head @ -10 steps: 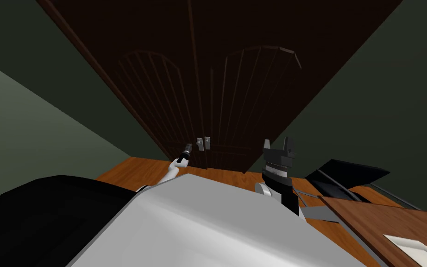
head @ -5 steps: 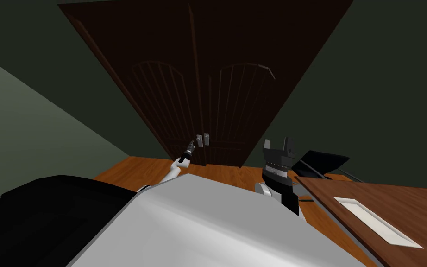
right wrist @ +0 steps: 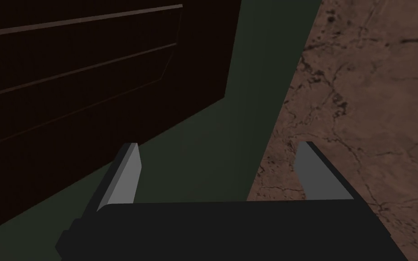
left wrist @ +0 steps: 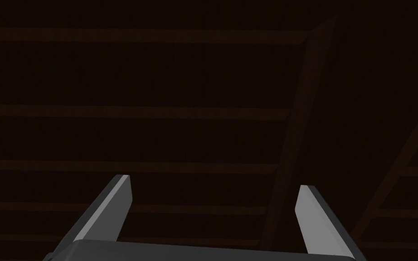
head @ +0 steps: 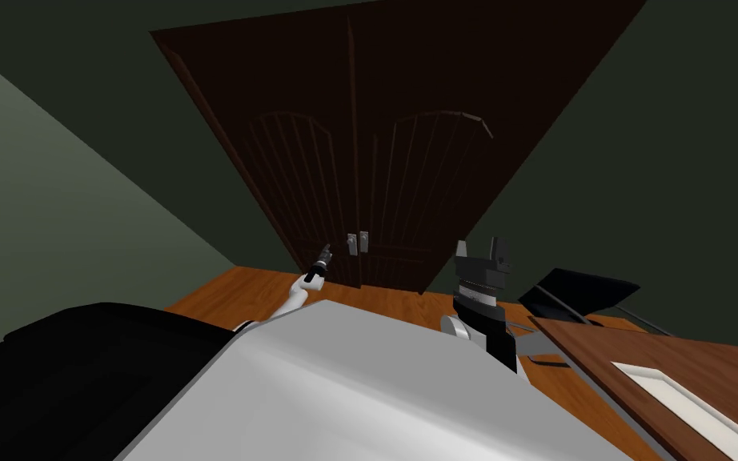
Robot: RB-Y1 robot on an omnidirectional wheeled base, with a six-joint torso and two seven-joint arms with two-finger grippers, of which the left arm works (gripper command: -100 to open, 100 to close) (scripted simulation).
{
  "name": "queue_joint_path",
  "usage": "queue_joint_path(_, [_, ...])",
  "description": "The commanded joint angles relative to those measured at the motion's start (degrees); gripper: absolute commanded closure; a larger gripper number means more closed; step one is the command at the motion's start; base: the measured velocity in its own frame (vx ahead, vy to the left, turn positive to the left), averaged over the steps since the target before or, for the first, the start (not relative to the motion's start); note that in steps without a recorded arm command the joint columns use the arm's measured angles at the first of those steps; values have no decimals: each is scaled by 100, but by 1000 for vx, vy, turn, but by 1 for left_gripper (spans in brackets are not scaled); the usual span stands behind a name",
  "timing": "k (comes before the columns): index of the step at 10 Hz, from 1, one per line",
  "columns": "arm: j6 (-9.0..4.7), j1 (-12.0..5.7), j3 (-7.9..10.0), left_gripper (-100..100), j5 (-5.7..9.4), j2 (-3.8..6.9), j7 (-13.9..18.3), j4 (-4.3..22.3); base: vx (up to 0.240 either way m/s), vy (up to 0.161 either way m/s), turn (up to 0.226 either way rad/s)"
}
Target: Pull the door open
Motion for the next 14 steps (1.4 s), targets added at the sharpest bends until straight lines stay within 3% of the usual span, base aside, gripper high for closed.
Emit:
queue_joint_path(1, [24,27,0,-100,-3,-25,-8,-93,171,22,-63])
queue_joint_path(5, [3,-185,-164,-100,-38,-174,-19,-168,213,-113,-126])
queue_joint_path(6, [92,-80,-127,-100,-32,-159,-23,-312,100,-81,-18])
queue_joint_path(7, [92,-80,-127,100,-32,-159,-23,-312,-11,9,21])
queue_joint_path(12, [92,-80,-127,100,-32,-159,-23,-312,-20,13,-11])
queue_joint_path(14, [95,49,-96,100,-20,-78,5,-267,-167,69,46])
